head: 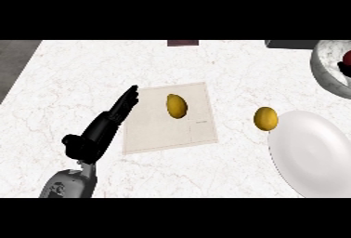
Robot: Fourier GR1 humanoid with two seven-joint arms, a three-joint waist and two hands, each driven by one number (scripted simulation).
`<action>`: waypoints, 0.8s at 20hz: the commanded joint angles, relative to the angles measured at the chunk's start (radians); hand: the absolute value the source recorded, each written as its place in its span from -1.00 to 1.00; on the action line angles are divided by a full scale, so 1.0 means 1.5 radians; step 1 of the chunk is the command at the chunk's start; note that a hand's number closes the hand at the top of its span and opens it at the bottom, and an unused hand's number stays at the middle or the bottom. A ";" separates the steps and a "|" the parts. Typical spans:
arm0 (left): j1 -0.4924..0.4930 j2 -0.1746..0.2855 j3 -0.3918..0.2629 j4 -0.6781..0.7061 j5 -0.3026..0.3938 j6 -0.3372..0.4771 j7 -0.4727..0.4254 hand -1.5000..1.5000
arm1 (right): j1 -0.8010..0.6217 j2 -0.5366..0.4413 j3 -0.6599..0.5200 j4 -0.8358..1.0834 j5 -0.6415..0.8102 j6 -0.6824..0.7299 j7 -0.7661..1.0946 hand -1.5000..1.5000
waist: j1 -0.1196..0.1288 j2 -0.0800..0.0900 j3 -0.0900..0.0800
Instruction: Pick the tomato from the plate and place it in the bowl
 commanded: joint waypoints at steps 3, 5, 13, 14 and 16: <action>-0.016 0.011 0.012 0.014 0.007 -0.017 -0.005 0.00 | -0.037 -0.001 -0.044 0.119 -0.049 0.138 -0.008 -1.00 | 0.012 0.007 0.001; -0.022 -0.014 -0.001 0.020 -0.010 0.008 -0.006 0.00 | -0.053 -0.019 -0.043 0.135 -0.046 0.169 -0.050 -1.00 | 0.011 0.007 0.001; 0.016 -0.002 -0.007 -0.008 -0.004 -0.012 -0.022 0.00 | -0.063 -0.045 -0.120 0.144 -0.107 0.094 -0.136 -1.00 | 0.015 0.005 0.002; 0.014 -0.002 -0.008 0.004 -0.007 -0.014 -0.025 0.00 | -0.034 -0.043 -0.143 0.149 -0.130 0.077 -0.170 -1.00 | 0.008 0.006 0.003; -0.003 -0.012 -0.001 0.019 -0.005 -0.007 -0.028 0.00 | -0.069 -0.047 -0.174 0.145 -0.156 0.050 -0.135 -1.00 | 0.011 0.008 0.002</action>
